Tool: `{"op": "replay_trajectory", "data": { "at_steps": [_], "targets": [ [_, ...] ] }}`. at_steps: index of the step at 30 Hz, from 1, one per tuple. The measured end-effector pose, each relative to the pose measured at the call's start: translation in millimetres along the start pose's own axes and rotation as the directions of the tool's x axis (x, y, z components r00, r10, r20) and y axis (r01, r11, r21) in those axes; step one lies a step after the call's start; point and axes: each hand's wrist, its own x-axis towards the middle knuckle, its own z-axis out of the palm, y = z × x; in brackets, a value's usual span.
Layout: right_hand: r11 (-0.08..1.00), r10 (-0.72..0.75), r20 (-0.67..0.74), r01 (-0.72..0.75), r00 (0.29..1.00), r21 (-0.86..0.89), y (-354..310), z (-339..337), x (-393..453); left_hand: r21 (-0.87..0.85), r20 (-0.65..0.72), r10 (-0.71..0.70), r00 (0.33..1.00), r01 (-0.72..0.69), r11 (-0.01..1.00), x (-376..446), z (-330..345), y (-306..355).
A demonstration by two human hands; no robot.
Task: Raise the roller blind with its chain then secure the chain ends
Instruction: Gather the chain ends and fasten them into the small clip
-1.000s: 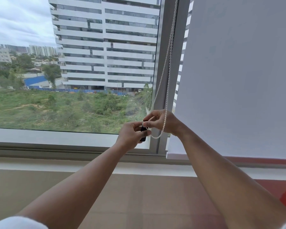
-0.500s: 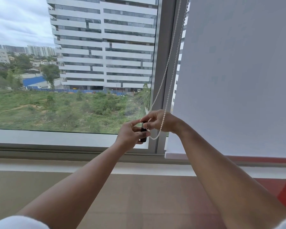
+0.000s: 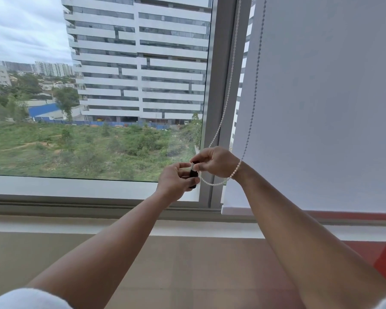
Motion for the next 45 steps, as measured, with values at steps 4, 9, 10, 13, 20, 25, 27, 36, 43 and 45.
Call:
{"op": "replay_trajectory", "data": {
  "at_steps": [4,9,10,13,20,25,27,36,43,45],
  "targets": [
    [0.999,0.006,-0.103,-0.011,0.995,-0.047,-1,7,1,0.027,-0.060,0.029,0.998,-0.028,0.999,4,4,-3],
    [0.997,0.052,-0.110,-0.059,0.993,-0.057,-1,9,0,0.007,-0.053,0.007,0.999,-0.007,1.000,5,6,-7],
    [0.997,0.056,-0.107,-0.062,0.993,-0.049,0,9,-1,0.003,-0.045,-0.002,0.999,0.002,1.000,5,6,-8],
    [0.997,0.077,-0.108,-0.080,0.991,-0.025,2,12,-5,0.009,-0.032,-0.030,0.999,0.031,0.999,5,7,-8],
    [0.968,0.208,-0.114,-0.188,0.971,0.167,13,23,-17,0.019,-0.024,-0.102,0.995,0.102,0.995,3,18,-22],
    [0.945,0.255,-0.181,-0.205,0.950,0.256,35,38,-29,0.079,-0.018,-0.126,0.992,0.128,0.989,0,26,-36],
    [0.943,0.269,-0.195,-0.217,0.943,0.251,44,46,-34,0.108,-0.023,-0.131,0.991,0.133,0.985,-2,28,-43],
    [0.924,0.332,-0.227,-0.267,0.915,0.275,66,64,-49,0.094,0.013,-0.171,0.985,0.169,0.981,-9,40,-63],
    [0.938,0.314,-0.223,-0.265,0.923,0.225,75,72,-54,0.140,-0.001,-0.167,0.986,0.165,0.976,-13,43,-70],
    [0.941,0.311,-0.243,-0.262,0.919,0.215,76,74,-53,0.150,-0.007,-0.152,0.988,0.151,0.977,-13,44,-72]
  ]
}}
